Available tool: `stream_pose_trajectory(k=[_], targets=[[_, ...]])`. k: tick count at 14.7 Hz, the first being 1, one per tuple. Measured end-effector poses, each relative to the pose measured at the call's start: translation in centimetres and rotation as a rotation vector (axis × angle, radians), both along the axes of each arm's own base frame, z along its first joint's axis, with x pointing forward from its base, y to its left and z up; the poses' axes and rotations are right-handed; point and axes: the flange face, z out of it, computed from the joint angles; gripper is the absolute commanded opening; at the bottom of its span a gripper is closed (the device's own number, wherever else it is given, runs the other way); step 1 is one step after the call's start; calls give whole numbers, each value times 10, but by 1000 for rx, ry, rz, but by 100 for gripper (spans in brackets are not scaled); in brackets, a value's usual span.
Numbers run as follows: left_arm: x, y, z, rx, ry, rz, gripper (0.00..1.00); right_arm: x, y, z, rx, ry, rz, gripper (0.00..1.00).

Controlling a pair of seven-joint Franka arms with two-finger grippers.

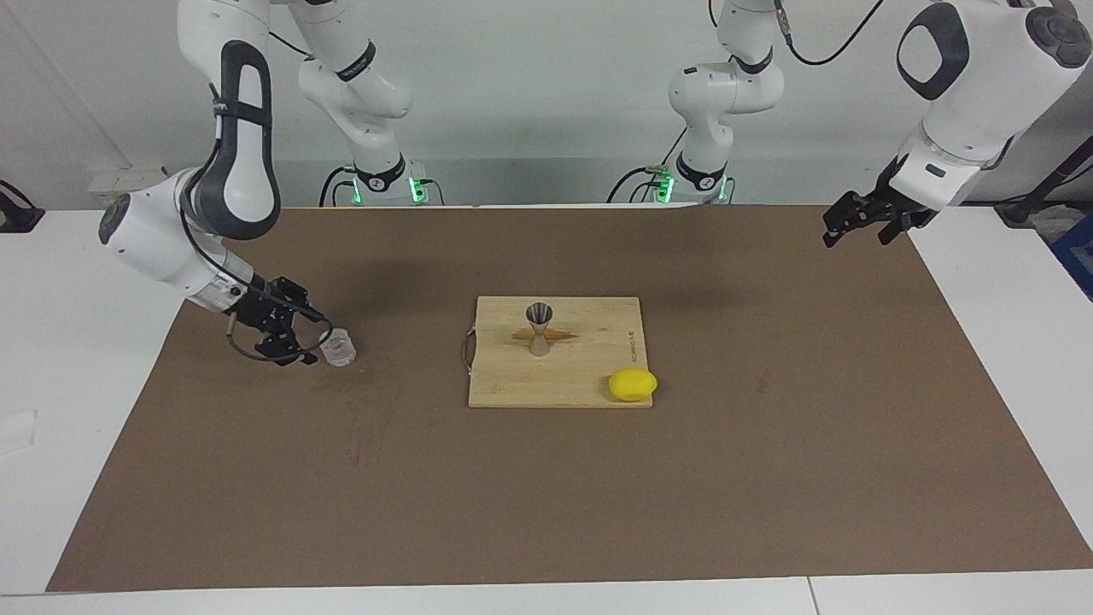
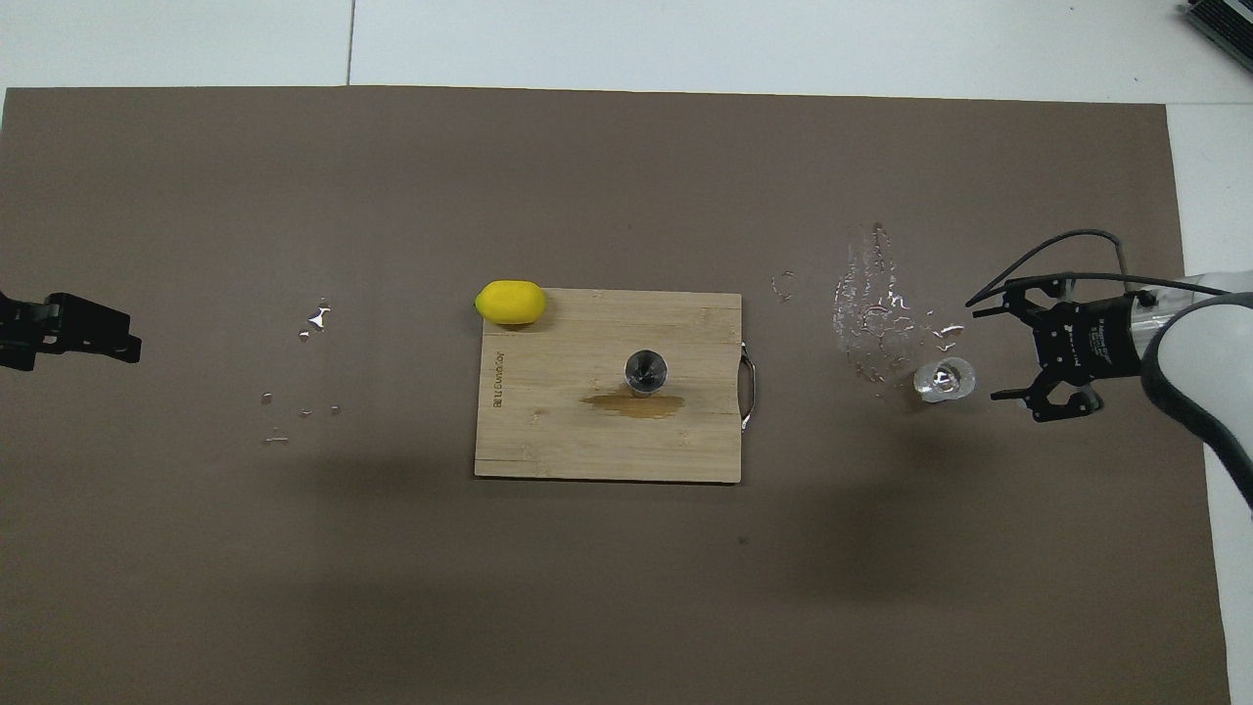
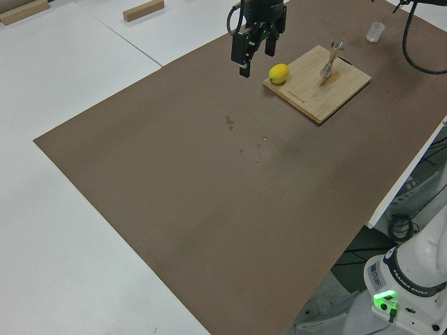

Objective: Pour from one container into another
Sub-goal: 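Open the right gripper to release the glass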

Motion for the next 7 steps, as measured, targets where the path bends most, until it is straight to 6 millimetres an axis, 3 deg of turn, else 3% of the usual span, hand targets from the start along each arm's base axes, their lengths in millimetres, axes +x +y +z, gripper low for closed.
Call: stream_pose_trajectory(k=[4,7], targets=[[0,0,0,0,0,0,100,-6,74,32,-128,-83,330,99],[0,0,0,0,0,0,100,-9,106,42,-198,-141,613,100]])
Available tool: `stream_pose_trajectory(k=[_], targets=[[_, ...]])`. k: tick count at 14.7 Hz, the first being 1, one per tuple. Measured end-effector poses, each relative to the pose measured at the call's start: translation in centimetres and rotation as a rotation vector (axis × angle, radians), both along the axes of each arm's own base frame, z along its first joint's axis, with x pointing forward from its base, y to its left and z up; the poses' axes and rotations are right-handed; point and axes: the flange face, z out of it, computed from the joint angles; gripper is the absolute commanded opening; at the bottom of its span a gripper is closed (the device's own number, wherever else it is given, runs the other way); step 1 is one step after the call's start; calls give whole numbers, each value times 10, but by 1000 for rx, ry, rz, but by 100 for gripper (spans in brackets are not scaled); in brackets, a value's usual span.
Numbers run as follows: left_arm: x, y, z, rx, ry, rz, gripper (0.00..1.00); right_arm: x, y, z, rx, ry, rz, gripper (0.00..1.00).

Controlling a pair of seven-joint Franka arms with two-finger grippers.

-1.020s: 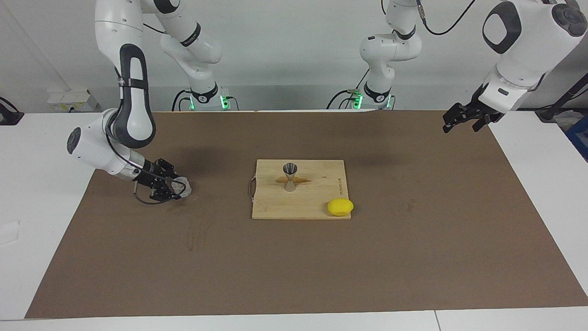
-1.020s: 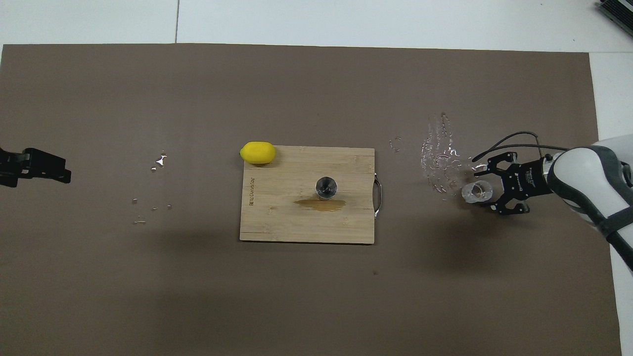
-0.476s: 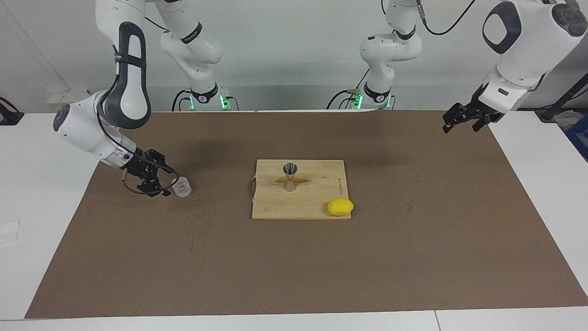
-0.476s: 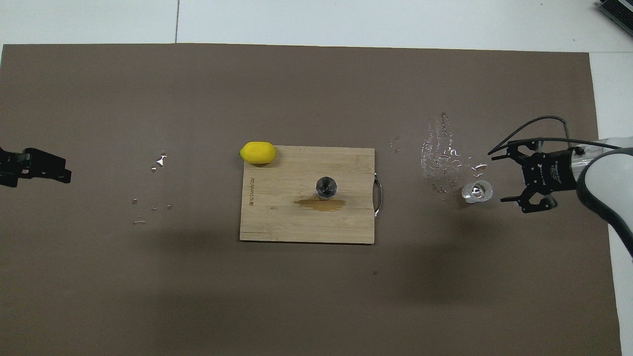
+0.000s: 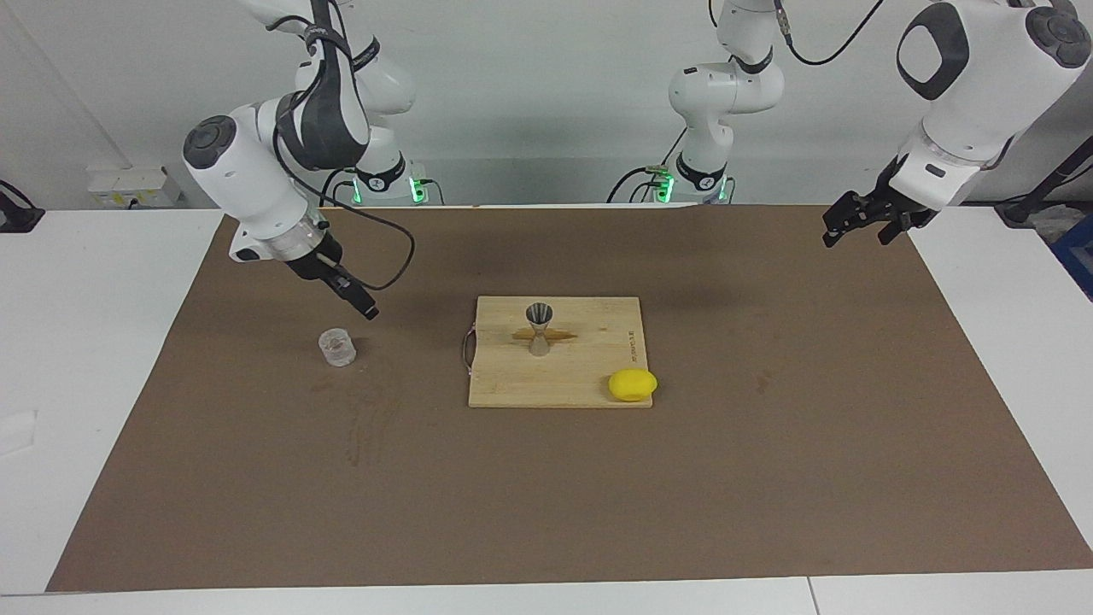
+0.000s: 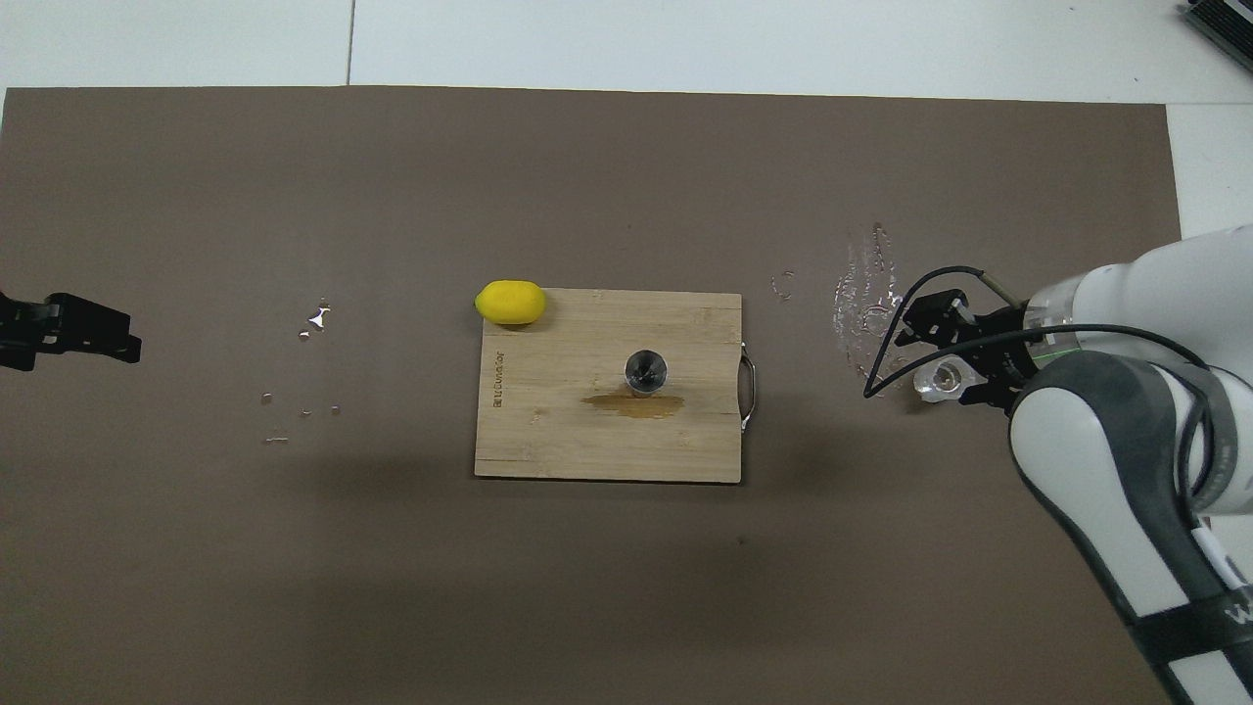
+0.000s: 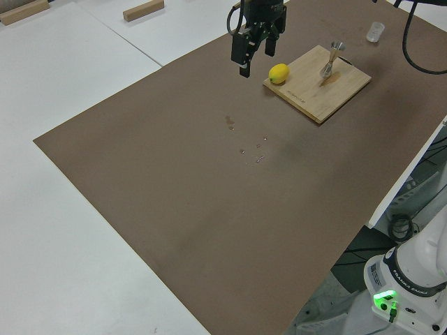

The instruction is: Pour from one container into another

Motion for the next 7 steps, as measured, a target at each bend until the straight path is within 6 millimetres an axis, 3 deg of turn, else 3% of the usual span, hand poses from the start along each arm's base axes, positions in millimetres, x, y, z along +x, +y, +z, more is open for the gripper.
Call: stream_pose_trajectory(k=[2,7], targets=[[0,0,0,0,1,0,100,2,8,22,-85,-12,172,100],[0,-1,0,0,1,-1,100,11,5,108,-176,-56,364,100]])
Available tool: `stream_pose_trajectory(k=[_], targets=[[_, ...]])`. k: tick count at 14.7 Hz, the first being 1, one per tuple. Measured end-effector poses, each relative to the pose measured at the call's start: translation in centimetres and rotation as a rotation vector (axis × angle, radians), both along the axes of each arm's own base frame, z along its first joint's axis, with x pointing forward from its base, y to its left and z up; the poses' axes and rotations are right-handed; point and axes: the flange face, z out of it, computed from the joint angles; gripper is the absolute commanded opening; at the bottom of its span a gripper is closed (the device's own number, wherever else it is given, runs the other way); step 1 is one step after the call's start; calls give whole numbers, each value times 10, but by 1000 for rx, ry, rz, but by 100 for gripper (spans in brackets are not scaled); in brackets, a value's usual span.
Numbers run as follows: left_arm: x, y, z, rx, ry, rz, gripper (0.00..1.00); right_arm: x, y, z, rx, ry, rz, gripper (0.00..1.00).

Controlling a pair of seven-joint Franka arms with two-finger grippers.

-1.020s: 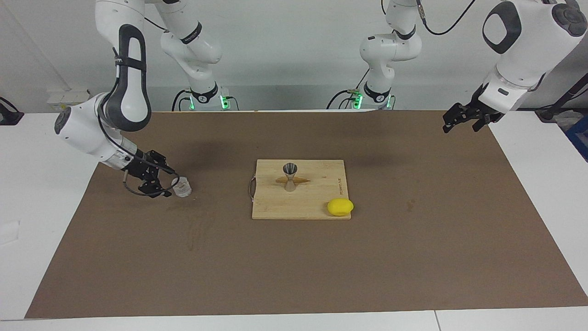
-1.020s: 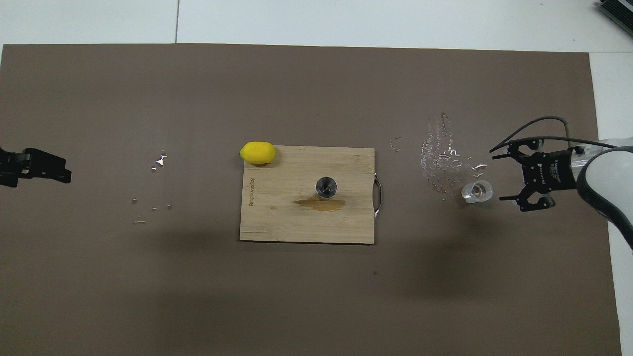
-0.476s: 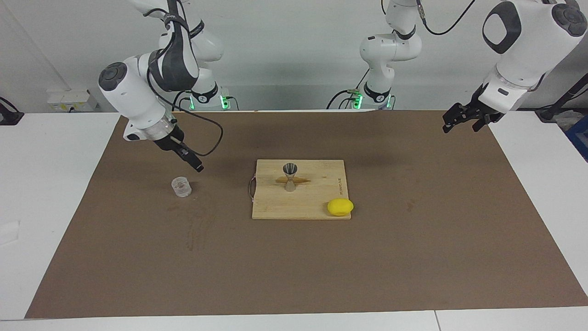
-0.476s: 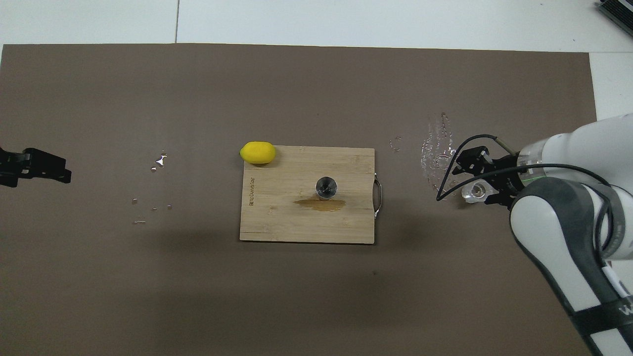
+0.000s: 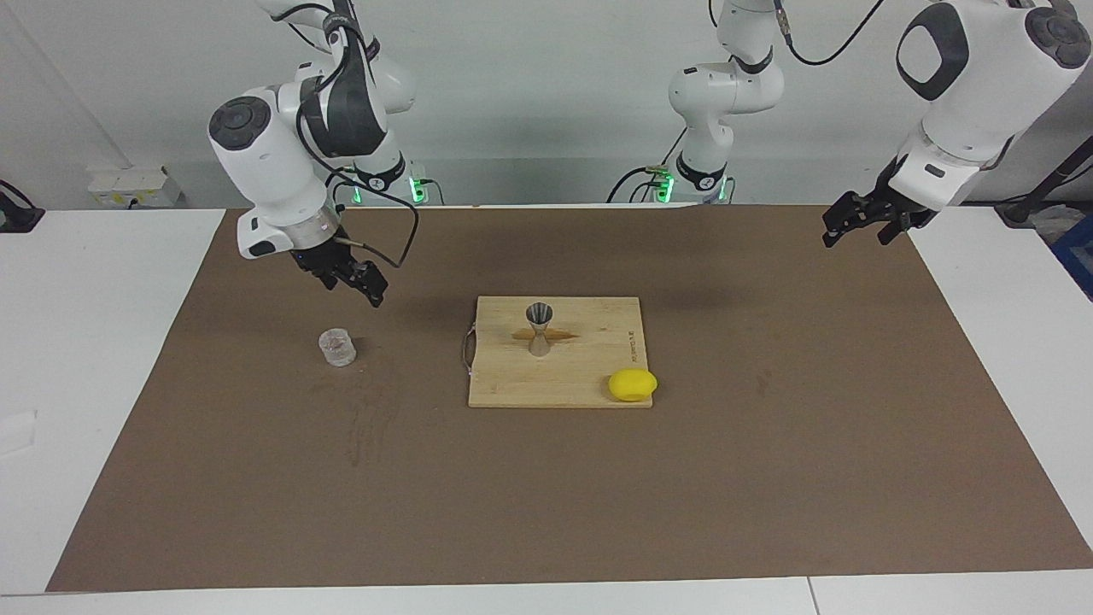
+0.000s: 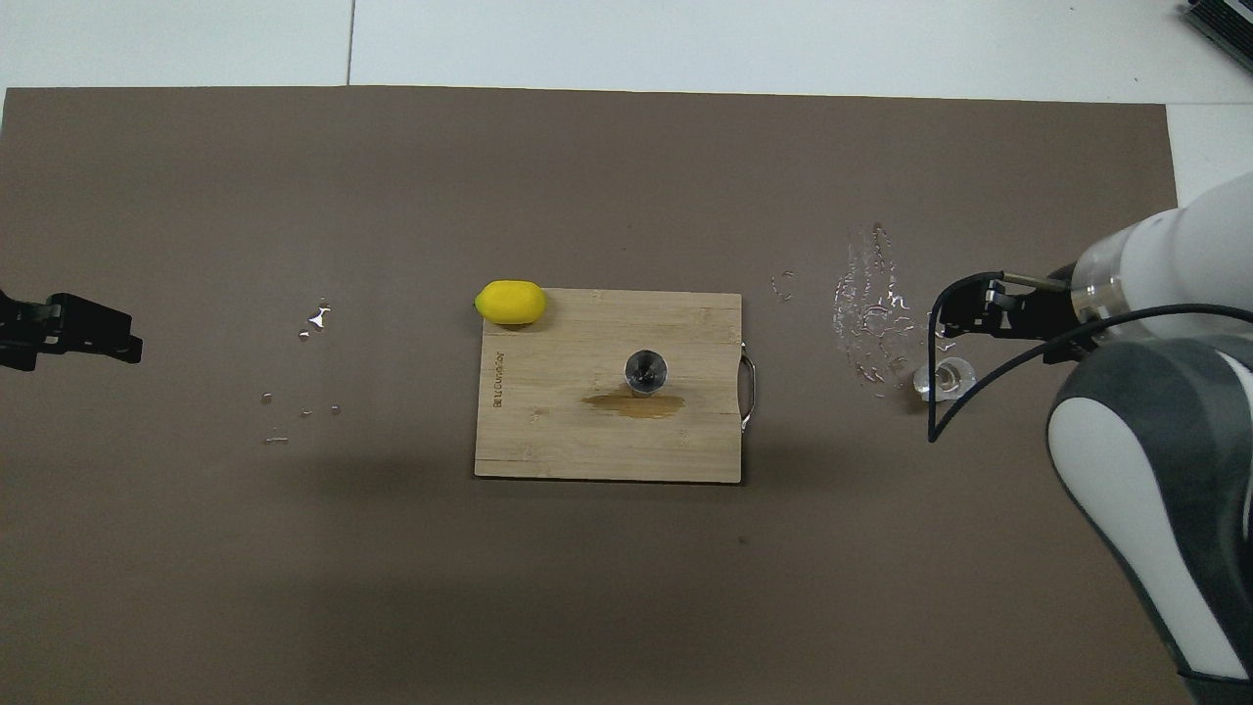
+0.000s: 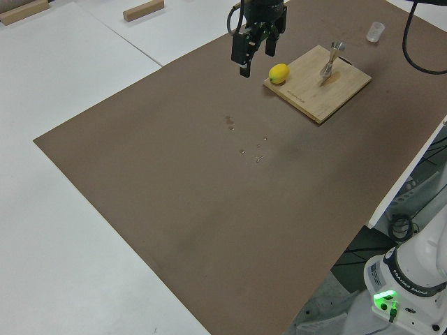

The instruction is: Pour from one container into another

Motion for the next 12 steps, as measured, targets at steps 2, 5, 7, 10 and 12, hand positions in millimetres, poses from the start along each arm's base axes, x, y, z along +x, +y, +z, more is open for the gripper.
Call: stream_pose_trajectory(k=[2,5,7,10,12], targets=[[0,0,0,0,0,0,100,-1,-2,24,-6,1,27,100],[0,0,0,0,0,0,100,-5,-5,40,-8,25,68,100],[0,0,0,0,0,0,100,-8,-6,43,-9,43,129,100],[0,0,0,0,0,0,100,-14,-7,48,-10,59,208,100],[0,0,0,0,0,0,100,-15,-7,49,-10,58,219,100]])
